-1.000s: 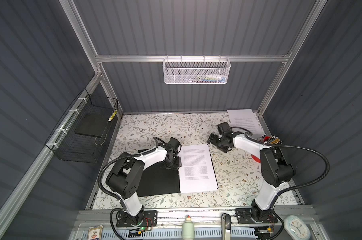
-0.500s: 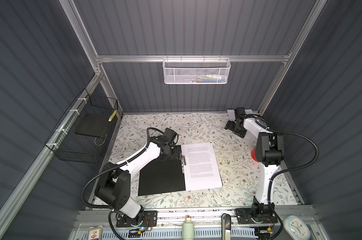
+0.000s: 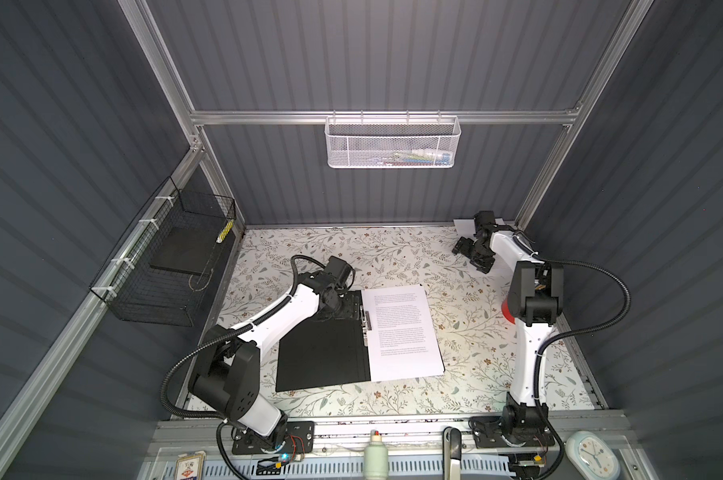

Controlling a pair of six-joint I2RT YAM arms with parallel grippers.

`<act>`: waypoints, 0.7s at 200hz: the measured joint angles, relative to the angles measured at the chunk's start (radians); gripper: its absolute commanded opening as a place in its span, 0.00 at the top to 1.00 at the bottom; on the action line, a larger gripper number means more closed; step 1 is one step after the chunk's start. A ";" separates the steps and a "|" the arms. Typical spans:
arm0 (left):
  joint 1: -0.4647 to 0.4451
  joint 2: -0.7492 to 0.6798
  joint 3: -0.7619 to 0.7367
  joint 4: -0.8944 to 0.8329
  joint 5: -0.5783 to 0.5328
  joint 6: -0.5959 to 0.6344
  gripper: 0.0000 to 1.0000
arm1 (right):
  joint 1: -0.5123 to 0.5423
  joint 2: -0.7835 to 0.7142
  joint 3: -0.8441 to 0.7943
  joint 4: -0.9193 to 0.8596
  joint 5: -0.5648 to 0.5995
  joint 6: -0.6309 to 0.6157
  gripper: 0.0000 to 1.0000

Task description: Put the files into the folder

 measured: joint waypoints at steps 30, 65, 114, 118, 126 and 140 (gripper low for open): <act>0.002 0.000 0.005 0.000 0.000 0.000 0.17 | -0.003 0.023 0.024 -0.019 -0.043 0.022 0.01; 0.004 0.000 0.018 -0.004 -0.003 0.005 0.17 | -0.002 0.025 0.033 -0.050 -0.101 0.047 0.01; 0.011 0.000 0.071 -0.015 -0.007 0.021 0.14 | 0.007 -0.010 -0.031 -0.028 -0.184 0.060 0.01; 0.011 0.000 0.074 -0.017 -0.007 0.023 0.14 | 0.011 -0.021 -0.048 -0.023 -0.193 0.062 0.01; 0.011 -0.001 0.082 -0.021 -0.006 0.026 0.13 | 0.019 -0.040 -0.082 -0.012 -0.212 0.065 0.01; 0.013 -0.004 0.097 -0.027 -0.005 0.034 0.12 | 0.040 -0.074 -0.142 0.010 -0.242 0.071 0.01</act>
